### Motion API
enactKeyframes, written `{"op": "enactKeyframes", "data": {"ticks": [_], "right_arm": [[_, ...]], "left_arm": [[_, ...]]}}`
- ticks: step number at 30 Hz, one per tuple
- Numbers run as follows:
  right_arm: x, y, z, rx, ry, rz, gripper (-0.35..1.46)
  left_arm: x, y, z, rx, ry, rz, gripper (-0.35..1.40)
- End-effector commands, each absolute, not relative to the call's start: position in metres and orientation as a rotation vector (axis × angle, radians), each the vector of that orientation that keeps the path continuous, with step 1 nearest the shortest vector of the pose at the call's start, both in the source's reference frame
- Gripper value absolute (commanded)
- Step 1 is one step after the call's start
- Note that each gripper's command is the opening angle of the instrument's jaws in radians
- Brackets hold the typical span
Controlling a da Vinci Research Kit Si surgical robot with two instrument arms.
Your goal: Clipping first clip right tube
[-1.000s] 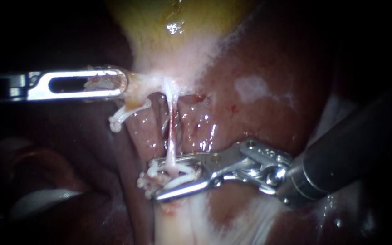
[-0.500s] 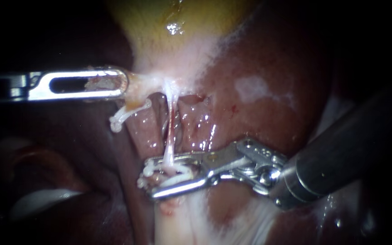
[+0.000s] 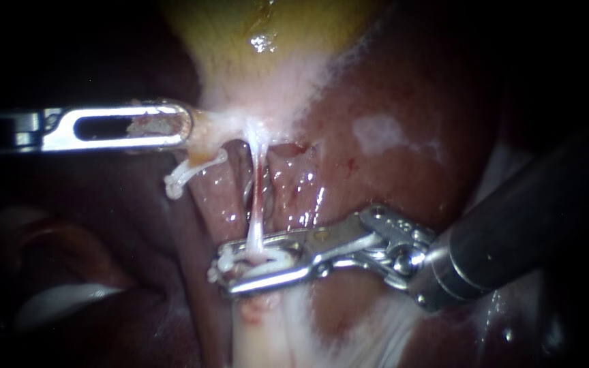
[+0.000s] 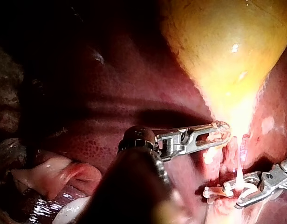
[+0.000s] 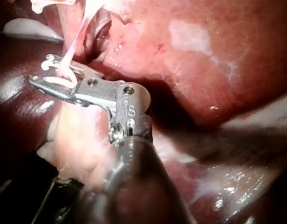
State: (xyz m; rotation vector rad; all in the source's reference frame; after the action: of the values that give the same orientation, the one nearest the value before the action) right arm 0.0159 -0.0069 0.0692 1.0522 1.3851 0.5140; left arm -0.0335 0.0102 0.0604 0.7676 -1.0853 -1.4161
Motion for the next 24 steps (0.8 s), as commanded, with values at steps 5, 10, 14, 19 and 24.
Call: {"op": "enactKeyframes", "data": {"ticks": [5,10,14,19,24], "right_arm": [[0.0158,-0.0068,0.0694,1.052,1.385,0.513,-0.05],[0.0158,-0.0067,0.0695,1.053,1.388,0.514,-0.28],[0.0156,-0.0068,0.0695,1.041,1.381,0.523,-0.35],[0.0152,-0.0068,0.0694,1.034,1.358,0.52,-0.35],[0.0152,-0.0068,0.0694,1.032,1.358,0.522,-0.35]], "left_arm": [[-0.0334,0.0102,0.0604,0.765,-1.085,-1.418,-0.35],[-0.0334,0.0102,0.0604,0.765,-1.085,-1.418,-0.35],[-0.0333,0.0102,0.0605,0.765,-1.085,-1.418,-0.35],[-0.0333,0.0102,0.0605,0.762,-1.085,-1.42,-0.35],[-0.0333,0.0103,0.0606,0.763,-1.085,-1.42,-0.35]]}}
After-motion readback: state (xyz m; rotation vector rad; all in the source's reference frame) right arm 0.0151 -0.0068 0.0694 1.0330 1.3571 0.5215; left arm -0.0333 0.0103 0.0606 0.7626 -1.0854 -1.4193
